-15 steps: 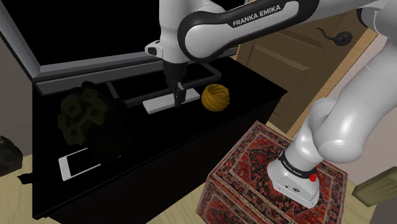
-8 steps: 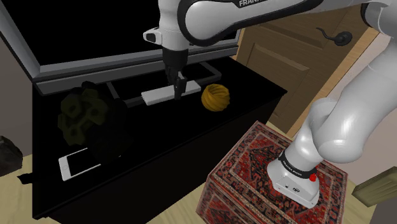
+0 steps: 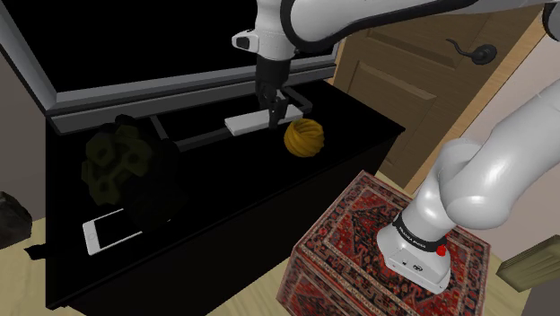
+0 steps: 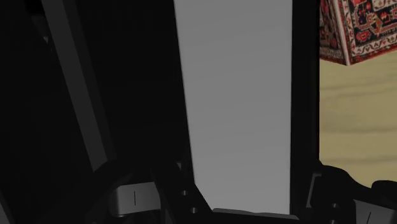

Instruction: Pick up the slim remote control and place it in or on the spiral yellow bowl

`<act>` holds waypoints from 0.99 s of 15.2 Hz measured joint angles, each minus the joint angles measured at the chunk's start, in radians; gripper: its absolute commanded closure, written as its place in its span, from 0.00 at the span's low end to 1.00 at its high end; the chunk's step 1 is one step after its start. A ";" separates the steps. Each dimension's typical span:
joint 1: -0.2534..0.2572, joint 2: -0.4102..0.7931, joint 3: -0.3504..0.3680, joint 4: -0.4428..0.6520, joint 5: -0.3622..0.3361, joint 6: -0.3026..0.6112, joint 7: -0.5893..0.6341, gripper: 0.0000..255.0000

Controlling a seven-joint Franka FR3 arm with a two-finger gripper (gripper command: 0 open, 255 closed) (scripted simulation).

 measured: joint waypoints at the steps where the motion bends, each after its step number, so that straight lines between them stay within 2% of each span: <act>1: -0.010 -0.024 -0.016 -0.024 -0.001 0.000 -0.026 1.00; 5: -0.043 -0.113 -0.073 -0.120 -0.009 0.007 -0.111 1.00; 12: -0.109 -0.215 -0.184 -0.207 -0.051 -0.005 -0.266 1.00; 15: -0.116 -0.221 -0.196 -0.234 -0.057 0.016 -0.283 1.00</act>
